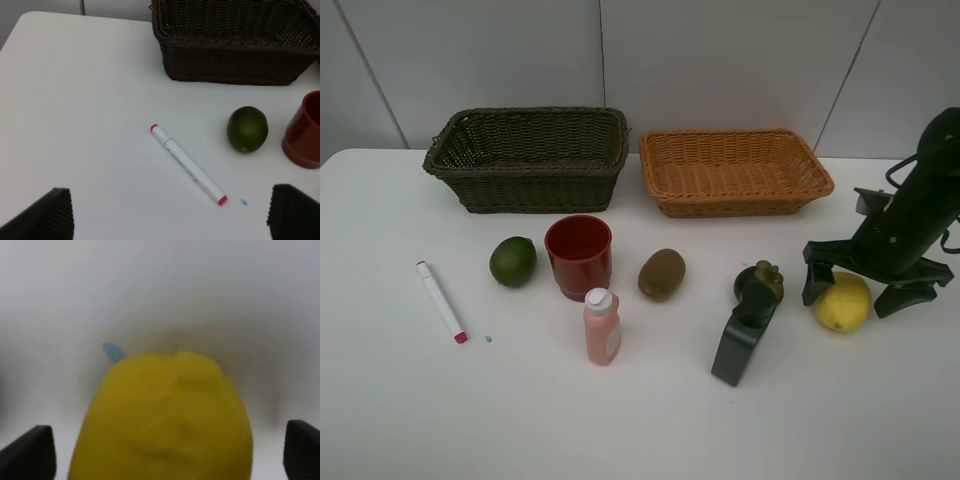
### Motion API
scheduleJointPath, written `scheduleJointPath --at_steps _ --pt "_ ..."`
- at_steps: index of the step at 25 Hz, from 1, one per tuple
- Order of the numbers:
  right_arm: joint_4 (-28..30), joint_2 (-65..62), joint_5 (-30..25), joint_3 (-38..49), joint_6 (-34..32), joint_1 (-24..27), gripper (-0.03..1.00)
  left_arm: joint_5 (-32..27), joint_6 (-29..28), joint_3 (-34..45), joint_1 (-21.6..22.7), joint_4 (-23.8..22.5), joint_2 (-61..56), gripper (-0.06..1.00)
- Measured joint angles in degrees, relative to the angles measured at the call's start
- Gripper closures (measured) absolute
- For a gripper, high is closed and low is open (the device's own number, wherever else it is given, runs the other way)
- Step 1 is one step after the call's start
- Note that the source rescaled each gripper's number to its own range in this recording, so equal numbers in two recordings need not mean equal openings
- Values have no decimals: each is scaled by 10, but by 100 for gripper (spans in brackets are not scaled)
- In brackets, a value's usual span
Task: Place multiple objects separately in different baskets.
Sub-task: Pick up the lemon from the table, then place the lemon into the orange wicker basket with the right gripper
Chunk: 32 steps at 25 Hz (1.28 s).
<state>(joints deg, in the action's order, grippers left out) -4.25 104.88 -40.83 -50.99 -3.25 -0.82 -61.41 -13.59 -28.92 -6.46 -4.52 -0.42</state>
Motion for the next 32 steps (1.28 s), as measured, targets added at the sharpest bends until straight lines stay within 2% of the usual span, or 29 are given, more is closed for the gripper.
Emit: scheduleJointPath --at_steps 4,7,9,11,24,32 --pt "0 0 0 0 0 0 -1 0 0 0 0 0 0 -6" --pt "0 0 0 0 0 0 7 0 0 0 0 0 0 -6" --pt "0 0 0 0 0 0 20 0 0 0 0 0 0 -6" --pt "-1 0 0 0 0 0 49 0 0 0 0 0 0 -6" --pt "-3 0 -6 -2 0 0 50 0 0 0 0 0 0 -6" --pt "7 -55 -85 -87 0 0 50 0 0 0 0 0 0 -6"
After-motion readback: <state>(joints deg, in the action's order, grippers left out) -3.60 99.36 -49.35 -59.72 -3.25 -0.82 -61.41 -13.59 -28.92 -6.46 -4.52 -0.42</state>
